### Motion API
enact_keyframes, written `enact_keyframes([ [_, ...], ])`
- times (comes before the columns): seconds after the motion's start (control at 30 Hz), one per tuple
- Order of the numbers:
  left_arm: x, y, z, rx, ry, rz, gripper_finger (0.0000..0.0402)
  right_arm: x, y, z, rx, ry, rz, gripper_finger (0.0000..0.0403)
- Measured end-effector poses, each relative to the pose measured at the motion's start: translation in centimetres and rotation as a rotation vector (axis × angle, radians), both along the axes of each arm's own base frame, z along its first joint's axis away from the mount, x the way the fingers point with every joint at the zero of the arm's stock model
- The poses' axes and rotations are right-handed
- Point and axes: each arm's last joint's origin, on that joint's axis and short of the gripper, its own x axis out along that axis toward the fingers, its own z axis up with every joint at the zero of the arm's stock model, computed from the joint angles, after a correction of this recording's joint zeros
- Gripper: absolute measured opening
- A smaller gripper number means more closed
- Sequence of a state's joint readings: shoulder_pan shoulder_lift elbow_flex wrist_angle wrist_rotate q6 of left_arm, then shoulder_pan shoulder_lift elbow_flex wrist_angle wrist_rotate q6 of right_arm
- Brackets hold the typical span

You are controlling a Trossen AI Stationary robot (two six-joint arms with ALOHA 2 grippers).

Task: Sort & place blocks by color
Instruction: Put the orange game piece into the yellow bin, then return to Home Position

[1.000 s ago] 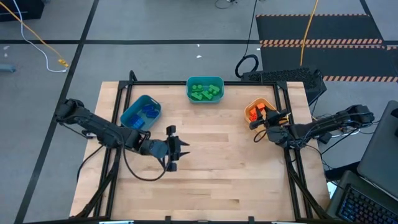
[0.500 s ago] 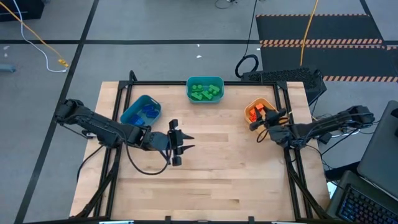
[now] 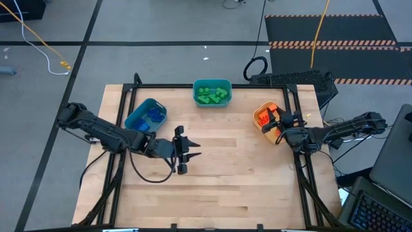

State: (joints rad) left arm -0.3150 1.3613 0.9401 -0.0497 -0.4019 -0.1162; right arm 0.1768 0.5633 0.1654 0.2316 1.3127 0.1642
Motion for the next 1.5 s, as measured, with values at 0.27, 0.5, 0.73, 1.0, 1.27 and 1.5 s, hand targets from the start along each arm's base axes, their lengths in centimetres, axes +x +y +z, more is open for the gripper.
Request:
enact_keyframes([
  [0.27,-0.1,-0.25,-0.05,0.012,0.006,-0.014,0.014,-0.19,-0.06,-0.1,-0.014,0.026,-0.027,0.0144],
  [0.5,-0.09,-0.21,-0.05,0.015,0.007,-0.013,0.014,-0.19,-0.06,-0.12,-0.019,0.039,-0.027,0.0143],
  [0.73,-0.08,-0.2,-0.05,0.017,0.007,-0.014,0.014,-0.18,-0.05,-0.15,-0.027,0.063,-0.019,0.0146],
  [1.0,-0.08,-0.2,-0.05,0.017,0.007,-0.014,0.014,-0.17,0.05,-0.09,-0.04,0.085,-0.011,0.0213],
  [1.27,-0.08,-0.2,-0.05,0.016,0.007,-0.013,0.0141,-0.24,0.02,-0.07,-0.045,0.081,-0.04,0.0268],
  [1.5,-0.08,-0.19,-0.05,0.016,0.007,-0.013,0.0141,-0.2,0.03,0.03,-0.04,0.068,-0.032,0.0266],
])
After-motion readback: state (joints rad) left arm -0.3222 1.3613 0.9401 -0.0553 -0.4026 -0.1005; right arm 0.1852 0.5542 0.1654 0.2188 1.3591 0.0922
